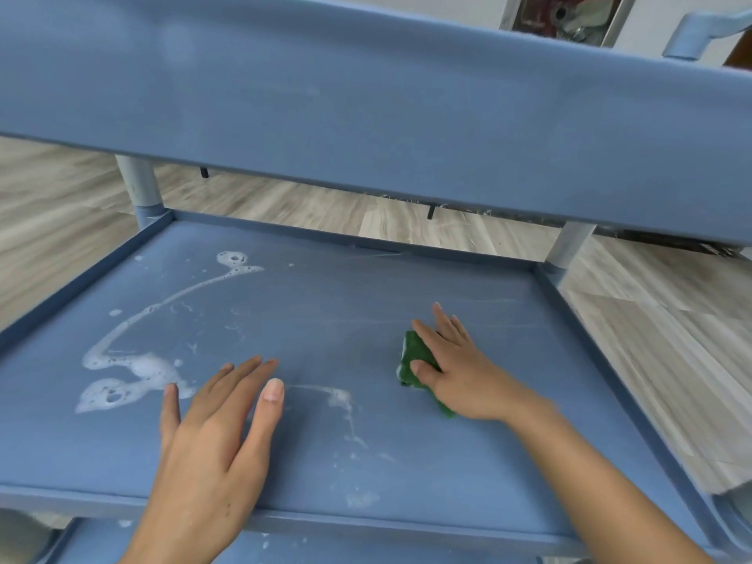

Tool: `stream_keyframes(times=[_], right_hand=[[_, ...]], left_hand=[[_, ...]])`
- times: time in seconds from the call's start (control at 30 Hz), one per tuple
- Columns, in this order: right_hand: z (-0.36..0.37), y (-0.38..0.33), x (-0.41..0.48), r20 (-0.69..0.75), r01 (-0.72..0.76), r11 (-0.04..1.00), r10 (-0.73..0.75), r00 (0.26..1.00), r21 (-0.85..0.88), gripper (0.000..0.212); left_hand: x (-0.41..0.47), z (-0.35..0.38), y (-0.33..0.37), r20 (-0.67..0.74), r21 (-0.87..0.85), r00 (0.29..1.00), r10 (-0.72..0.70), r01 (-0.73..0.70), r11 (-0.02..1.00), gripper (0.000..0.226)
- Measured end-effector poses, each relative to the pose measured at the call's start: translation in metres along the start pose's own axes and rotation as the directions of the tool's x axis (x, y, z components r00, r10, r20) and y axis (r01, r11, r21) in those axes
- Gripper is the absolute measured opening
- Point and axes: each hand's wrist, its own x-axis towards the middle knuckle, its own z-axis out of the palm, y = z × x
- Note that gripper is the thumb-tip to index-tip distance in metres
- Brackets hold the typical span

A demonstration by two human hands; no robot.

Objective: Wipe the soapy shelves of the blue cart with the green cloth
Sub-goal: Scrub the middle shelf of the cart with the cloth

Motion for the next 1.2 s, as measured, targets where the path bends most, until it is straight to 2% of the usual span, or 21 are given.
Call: stream_keyframes(times=[0.13,0.2,0.27,0.33,0.4,0.43,0.5,0.57,0.67,0.8,0.9,1.03,1.2], right_hand=[[-0.006,0.026,-0.011,-0.214,0.106,0.994,-0.102,0.971,0.009,0.054],[-0.013,0.037,-0.008,-0.31,0.115,0.993,-0.11,0.944,-0.002,0.05],[-0.027,0.057,0.0,-0.423,0.039,0.999,-0.04,0.905,-0.011,0.048],[-0.048,0.087,0.01,-0.561,-0.07,0.997,0.05,0.826,-0.015,0.041],[-0.072,0.12,0.019,-0.64,-0.205,0.978,0.178,0.748,0.032,0.033],[-0.079,0.134,0.025,-0.639,-0.295,0.953,0.268,0.721,0.066,0.032],[-0.078,0.154,0.034,-0.585,-0.449,0.888,0.417,0.696,0.098,0.043],[-0.066,0.159,0.045,-0.531,-0.472,0.873,0.46,0.712,0.123,0.057],[-0.051,0.152,0.056,-0.482,-0.414,0.9,0.427,0.765,0.138,0.067],[-0.044,0.126,0.069,-0.525,-0.368,0.912,0.405,0.748,0.179,0.062],[-0.023,0.078,0.078,-0.554,-0.216,0.96,0.281,0.784,0.18,0.057],[0.016,-0.017,0.092,-0.469,0.008,0.984,0.077,0.88,0.178,0.065],[0.062,-0.135,0.09,-0.343,0.304,0.929,-0.22,0.913,0.212,0.061]], left_hand=[[0.0,0.006,0.003,0.019,0.03,1.0,0.023,-0.023,0.999,0.068],[0.001,0.012,0.007,0.027,0.029,0.999,0.029,-0.03,0.999,0.068],[0.003,0.017,0.009,0.039,0.035,0.999,0.037,-0.038,0.999,0.069],[0.003,0.022,0.011,0.047,0.042,0.998,0.041,-0.043,0.998,0.07],[0.003,0.027,0.013,0.053,0.045,0.998,0.04,-0.042,0.998,0.07],[0.002,0.029,0.013,0.059,0.051,0.997,0.044,-0.047,0.998,0.07],[0.001,0.033,0.012,0.059,0.053,0.997,0.052,-0.055,0.997,0.07],[0.002,0.035,0.011,0.055,0.05,0.997,0.054,-0.056,0.997,0.069],[0.005,0.038,0.008,0.06,0.061,0.997,0.053,-0.057,0.997,0.069],[0.001,0.041,0.008,0.059,0.064,0.996,0.063,-0.067,0.996,0.065],[-0.001,0.044,0.007,0.06,0.062,0.995,0.084,-0.088,0.994,0.063],[-0.001,0.048,0.004,0.053,0.076,0.994,0.101,-0.105,0.992,0.06],[-0.003,0.051,0.004,0.052,0.127,0.987,0.149,-0.155,0.98,0.057]])
